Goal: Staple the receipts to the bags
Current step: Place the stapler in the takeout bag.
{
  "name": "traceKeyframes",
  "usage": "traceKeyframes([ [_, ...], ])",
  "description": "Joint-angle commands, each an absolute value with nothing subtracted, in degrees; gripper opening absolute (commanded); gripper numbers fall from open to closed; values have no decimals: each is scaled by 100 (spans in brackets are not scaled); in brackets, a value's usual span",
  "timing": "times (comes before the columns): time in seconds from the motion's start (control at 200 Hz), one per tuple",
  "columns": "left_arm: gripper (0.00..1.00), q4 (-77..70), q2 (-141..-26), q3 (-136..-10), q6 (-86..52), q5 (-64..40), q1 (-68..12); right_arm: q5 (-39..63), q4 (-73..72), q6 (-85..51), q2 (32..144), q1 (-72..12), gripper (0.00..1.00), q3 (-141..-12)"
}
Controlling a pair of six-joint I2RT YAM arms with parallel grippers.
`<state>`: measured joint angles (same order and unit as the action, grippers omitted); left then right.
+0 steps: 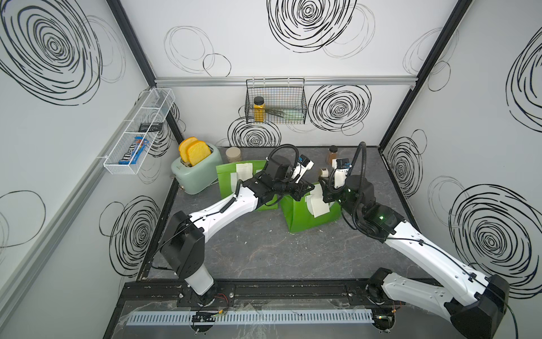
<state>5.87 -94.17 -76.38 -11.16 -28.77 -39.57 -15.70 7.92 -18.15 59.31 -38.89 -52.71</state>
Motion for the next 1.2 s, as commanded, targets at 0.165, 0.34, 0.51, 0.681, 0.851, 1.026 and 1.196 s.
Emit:
traceKeyframes([
  [0.165,0,234,-9358,-7742,-1325,-2953,-3876,-1880,616,-1760,5889,-4191,3,-5166],
  [0.34,0,133,-9339,-7736,-1473,-3076,-3817,-2115,515,-1634,5889,-4421,3,-5052],
  [0.51,0,6,-9290,-7677,-1614,-3211,-3766,-2271,422,-1626,5840,-4498,3,-4858],
  [0.681,0,-77,-9286,-7646,-1714,-3296,-3762,-2309,200,-1569,5710,-4541,2,-4685],
  [0.851,0,-130,-9264,-7638,-1737,-3313,-3749,-2296,134,-1488,5669,-4561,3,-4615],
  [1.026,0,-264,-9221,-7551,-1713,-3415,-3753,-2090,295,-1637,5669,-4562,10,-4467],
  [1.196,0,-304,-9151,-7424,-1378,-3664,-3782,-1897,544,-1641,5493,-4510,47,-4564],
])
